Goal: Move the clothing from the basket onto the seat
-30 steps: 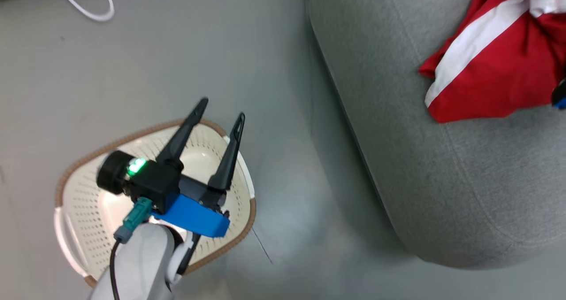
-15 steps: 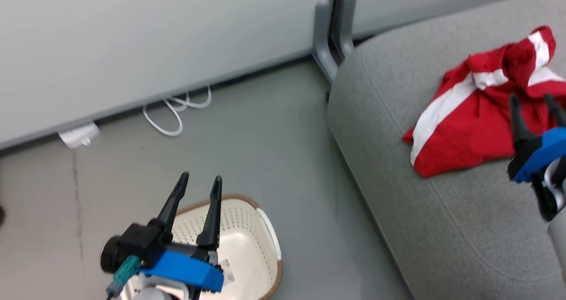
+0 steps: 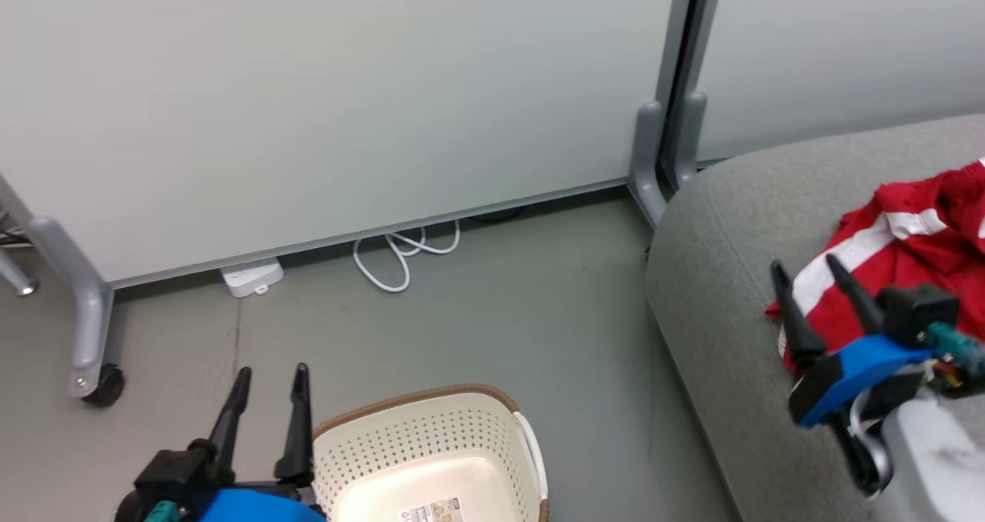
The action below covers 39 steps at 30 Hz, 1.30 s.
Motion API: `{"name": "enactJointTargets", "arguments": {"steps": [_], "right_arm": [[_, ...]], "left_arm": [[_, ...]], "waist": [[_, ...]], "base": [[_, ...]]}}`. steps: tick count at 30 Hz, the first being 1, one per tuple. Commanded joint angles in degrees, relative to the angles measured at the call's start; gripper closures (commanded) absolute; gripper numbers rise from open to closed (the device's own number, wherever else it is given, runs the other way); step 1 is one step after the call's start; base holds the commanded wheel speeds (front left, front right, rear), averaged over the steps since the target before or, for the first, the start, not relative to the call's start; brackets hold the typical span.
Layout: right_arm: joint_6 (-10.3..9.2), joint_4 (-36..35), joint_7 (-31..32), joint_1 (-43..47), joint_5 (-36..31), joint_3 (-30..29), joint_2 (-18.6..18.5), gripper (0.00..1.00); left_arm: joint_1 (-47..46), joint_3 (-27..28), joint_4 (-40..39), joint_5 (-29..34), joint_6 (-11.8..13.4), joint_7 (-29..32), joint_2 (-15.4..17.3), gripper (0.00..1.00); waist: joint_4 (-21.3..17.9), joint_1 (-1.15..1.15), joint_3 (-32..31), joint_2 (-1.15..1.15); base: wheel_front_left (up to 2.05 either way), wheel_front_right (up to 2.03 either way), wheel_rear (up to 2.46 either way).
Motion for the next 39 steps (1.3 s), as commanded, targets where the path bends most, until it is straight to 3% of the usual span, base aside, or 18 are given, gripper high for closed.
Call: {"name": "enactJointTargets", "arguments": {"steps": [1,14,25,39], "right_arm": [[0.01,-0.68,0.07,1.56,-0.47,-0.20,0.48,0.00],[0.01,-14.63,4.28,13.49,-5.72,-2.27,9.06,0.00],[0.01,-19.86,7.36,16.83,-7.17,-3.01,10.73,0.00],[0.01,-21.12,8.40,17.52,-6.65,-2.61,11.70,0.00]], "left_arm": [[0.57,0.55,0.16,0.45,-0.16,-0.25,0.09,0.00],[1.70,6.37,3.89,0.86,-0.39,-0.26,-0.62,0.00],[1.76,7.16,4.92,1.31,-0.73,-0.26,-1.30,0.00],[2.07,5.93,5.26,0.91,-0.76,-0.26,-1.69,0.00]], "waist": [[0.74,0.02,-0.46,0.00],[3.49,0.02,-0.88,0.00],[3.80,0.02,-1.10,0.00],[3.80,0.02,-1.24,0.00]], "base": [[0.00,0.00,0.00],[0.00,0.00,0.00],[0.00,0.00,0.00],[0.00,0.00,0.00]]}}
